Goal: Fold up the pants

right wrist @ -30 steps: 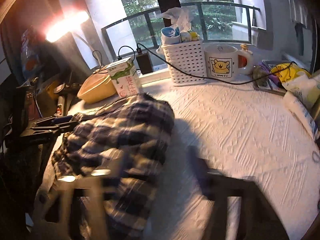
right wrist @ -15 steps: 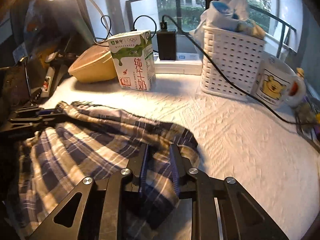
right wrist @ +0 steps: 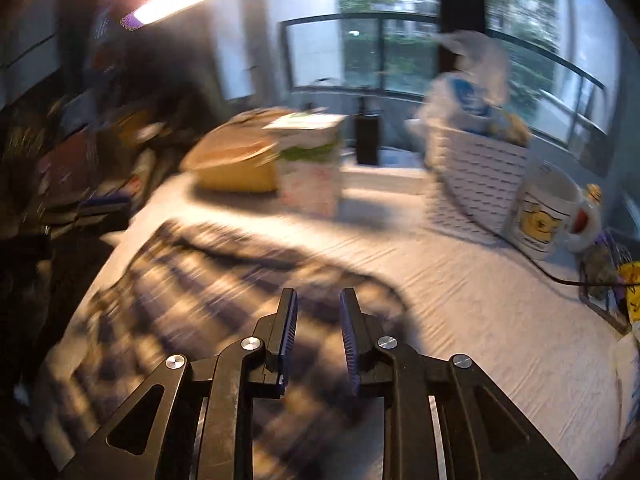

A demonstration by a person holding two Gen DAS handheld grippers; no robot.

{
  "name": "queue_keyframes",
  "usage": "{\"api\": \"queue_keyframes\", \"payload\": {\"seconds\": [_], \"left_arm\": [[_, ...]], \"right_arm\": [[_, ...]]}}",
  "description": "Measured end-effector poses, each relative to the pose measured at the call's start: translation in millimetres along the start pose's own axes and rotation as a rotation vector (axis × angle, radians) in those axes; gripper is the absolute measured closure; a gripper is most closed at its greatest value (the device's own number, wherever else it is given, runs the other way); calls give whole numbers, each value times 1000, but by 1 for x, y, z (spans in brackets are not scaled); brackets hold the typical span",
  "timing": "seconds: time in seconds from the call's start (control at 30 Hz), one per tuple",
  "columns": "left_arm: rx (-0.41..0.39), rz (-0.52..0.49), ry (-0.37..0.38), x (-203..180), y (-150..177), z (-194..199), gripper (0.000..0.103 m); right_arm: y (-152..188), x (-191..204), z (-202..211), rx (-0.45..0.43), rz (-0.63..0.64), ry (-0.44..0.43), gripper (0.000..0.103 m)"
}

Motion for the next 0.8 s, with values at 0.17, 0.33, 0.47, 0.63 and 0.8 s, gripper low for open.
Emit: {"api": "queue_keyframes", "payload": {"seconds": [0.17,0.33,0.47,0.63,0.8], "left_arm": [[162,-47,-51,-7,32,-44,47],[176,-9,-56,3,36,-52,47],[181,-19,-64,5,36,-52,47],[173,-20,-118,7,39,-44,47],[127,11,-158,10,36,-18,47]], "right_arm": [[23,40,-16,84,83,-66,79],[56,55,-18,154,140,-63,65],[77,47,0,168,143,-73,63],[103,40,27,184,141,-54,61],[118,26,47,199,78,-5,51]]}}
Point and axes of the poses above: each gripper's, at about its wrist camera, not at the fingertips, and z roughly against the way its jaws point, x to its left, y to its underside, the point moved 5 cm from there along -z, roughly the way its jaws point, and after that the axes turned 7 degrees about z, right-handed, at the moved point
